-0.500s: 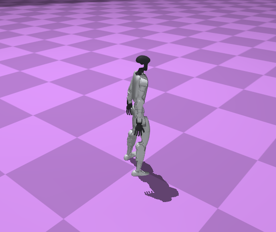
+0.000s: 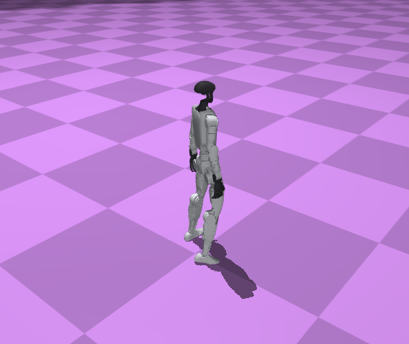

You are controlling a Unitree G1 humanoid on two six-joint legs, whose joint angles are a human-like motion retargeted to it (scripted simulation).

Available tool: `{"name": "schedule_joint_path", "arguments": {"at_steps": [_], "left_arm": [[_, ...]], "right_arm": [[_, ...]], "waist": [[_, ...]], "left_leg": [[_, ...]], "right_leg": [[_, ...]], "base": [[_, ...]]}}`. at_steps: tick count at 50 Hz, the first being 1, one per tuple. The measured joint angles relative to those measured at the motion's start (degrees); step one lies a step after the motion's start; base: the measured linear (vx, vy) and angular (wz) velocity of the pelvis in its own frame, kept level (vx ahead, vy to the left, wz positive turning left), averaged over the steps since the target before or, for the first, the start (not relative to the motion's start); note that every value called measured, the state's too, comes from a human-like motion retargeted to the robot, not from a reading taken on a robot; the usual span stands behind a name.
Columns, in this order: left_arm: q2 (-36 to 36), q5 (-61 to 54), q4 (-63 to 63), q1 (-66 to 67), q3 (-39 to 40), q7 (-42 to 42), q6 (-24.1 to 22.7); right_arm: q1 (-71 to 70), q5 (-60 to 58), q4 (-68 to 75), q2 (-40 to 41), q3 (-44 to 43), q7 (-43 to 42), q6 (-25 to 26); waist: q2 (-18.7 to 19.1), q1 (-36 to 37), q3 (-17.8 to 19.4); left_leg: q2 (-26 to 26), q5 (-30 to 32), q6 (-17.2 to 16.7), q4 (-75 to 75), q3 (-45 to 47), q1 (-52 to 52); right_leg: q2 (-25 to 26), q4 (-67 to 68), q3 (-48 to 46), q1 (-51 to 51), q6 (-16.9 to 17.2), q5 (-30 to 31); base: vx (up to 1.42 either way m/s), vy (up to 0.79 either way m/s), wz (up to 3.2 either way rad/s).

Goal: In place motions

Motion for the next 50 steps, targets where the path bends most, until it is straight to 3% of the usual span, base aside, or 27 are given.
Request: {"name": "schedule_joint_path", "arguments": {"at_steps": [12, 15, 18, 21, 25, 31, 38, 50], "left_arm": [[-4.6, -4.7, 6.5, -4.3, -4.7, 0.8, 1.4], [-4.8, -3.2, 5.6, -4.7, -7.0, 0.7, 1.3], [-4.2, -1.3, 4.0, -5.3, -9.0, 0.9, 1.4], [-3.4, -0.4, 2.9, -5.4, -10.3, 0.6, 1.3], [-2.3, -0.2, 2.5, -5.2, -9.9, 0.0, 1.6], [-2.2, -2.4, 4.9, -4.1, -5.6, -1.5, 3.7], [-3.6, -3.9, 5.8, -1.5, -1.3, -2.2, 5.4], [-4.1, 0.8, 2.0, -2.7, -6.3, -0.3, 6.7]], "right_arm": [[-1.6, 1.1, -2.6, -1.0, 3.7, 3.6, -0.6], [-2.1, 0.0, -2.6, -1.1, 6.2, 1.7, -1.1], [-1.9, -0.5, -4.0, -0.6, 7.6, 1.3, -2.2], [-0.6, -0.6, -5.1, -0.2, 8.5, 0.9, -3.3], [0.2, -1.2, -3.0, 0.1, 9.4, 0.1, -3.5], [0.6, -3.3, 3.2, 0.4, 9.4, 0.2, -1.0], [-0.6, -3.8, 4.5, 1.2, 7.9, 2.7, 1.4], [-4.3, 1.2, 4.0, 2.9, 7.0, 3.9, 3.3]], "waist": [[3.3, 2.6, 6.5], [4.2, 3.1, 7.6], [3.9, 2.1, 9.1], [3.0, 1.3, 9.8], [1.4, 1.0, 9.7], [0.2, 2.4, 7.0], [0.5, 0.7, 4.2], [0.9, -2.3, 3.8]], "left_leg": [[-1.5, -0.4, 3.3, -1.1, 2.5, 1.9], [-0.6, -0.6, 3.7, -0.8, 4.1, 2.1], [-0.9, -0.8, 4.1, -0.6, 4.0, 2.4], [-1.7, -0.8, 4.4, -0.5, 3.5, 2.4], [-3.0, -0.8, 4.4, -0.5, 3.3, 2.6], [-3.5, -1.0, 3.3, -0.5, 4.7, 2.7], [-2.2, -0.4, 1.6, -0.8, 5.4, 3.0], [1.4, 3.5, -0.5, 2.4, 4.7, 1.0]], "right_leg": [[-2.1, 5.1, -1.5, -4.0, -4.4, 10.3], [-2.5, 7.0, -6.9, -4.6, -6.9, 8.3], [-1.1, 7.5, -10.3, -3.6, -5.1, 3.5], [2.0, 7.0, -6.0, -3.4, -2.0, 0.9], [5.2, 4.9, -0.8, -2.8, 0.8, -0.5], [6.4, -1.3, -7.2, -0.1, -3.6, -3.2], [8.5, -5.3, -6.3, 1.2, -4.5, -3.6], [10.5, -7.2, -8.3, 2.0, -7.2, -4.0]], "base": [[0.05, 0.18, -0.21], [0.02, 0.11, -0.45], [-0.07, -0.01, -0.01], [-0.05, -0.05, 0.15], [-0.02, -0.06, 0.07], [-0.04, -0.07, -0.19], [-0.08, -0.13, -0.15], [-0.16, -0.16, 0.12]]}}
